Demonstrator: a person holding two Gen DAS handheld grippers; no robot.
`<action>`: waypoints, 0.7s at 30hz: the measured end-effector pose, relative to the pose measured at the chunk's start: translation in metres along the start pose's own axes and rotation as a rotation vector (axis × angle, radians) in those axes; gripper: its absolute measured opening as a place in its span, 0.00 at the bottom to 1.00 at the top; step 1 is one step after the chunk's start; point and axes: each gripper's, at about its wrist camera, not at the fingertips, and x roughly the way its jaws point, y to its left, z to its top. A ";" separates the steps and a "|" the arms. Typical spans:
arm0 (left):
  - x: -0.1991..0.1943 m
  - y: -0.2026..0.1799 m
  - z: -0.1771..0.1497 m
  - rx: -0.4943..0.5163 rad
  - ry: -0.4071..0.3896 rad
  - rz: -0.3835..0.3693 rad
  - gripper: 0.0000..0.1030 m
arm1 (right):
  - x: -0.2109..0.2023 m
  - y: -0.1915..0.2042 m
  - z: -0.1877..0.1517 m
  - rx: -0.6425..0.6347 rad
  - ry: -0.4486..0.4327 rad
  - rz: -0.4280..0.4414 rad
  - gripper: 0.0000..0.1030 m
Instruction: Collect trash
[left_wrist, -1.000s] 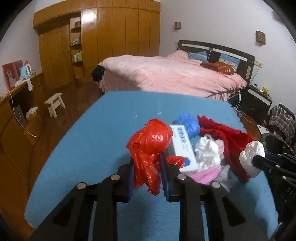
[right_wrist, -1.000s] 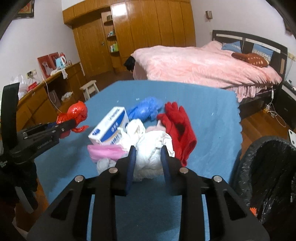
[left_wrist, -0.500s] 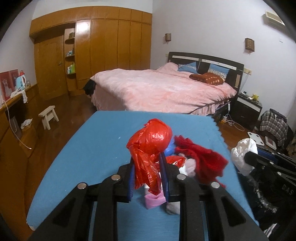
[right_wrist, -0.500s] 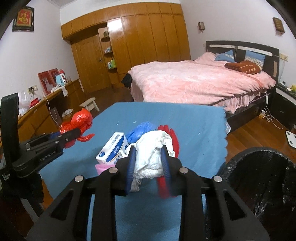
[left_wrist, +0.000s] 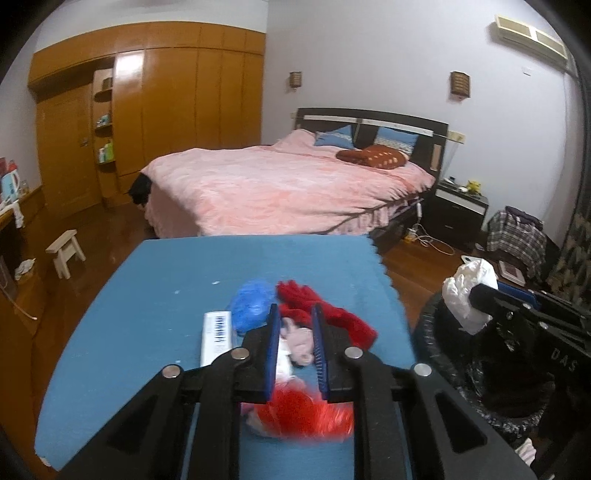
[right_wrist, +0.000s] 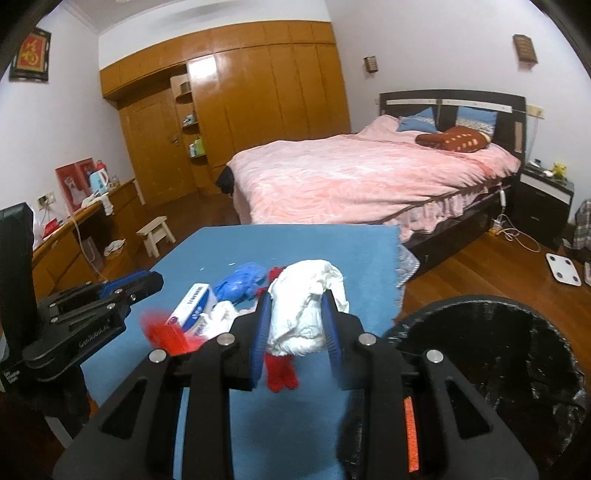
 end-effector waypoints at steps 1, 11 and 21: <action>0.002 -0.003 -0.002 0.005 0.010 -0.006 0.16 | -0.001 -0.004 -0.001 0.005 0.000 -0.007 0.26; 0.011 0.004 -0.036 0.041 0.107 -0.049 0.20 | 0.013 -0.013 -0.032 0.038 0.080 -0.003 0.26; -0.005 -0.002 -0.069 -0.020 0.169 -0.092 0.46 | 0.004 -0.002 -0.045 0.015 0.083 -0.001 0.26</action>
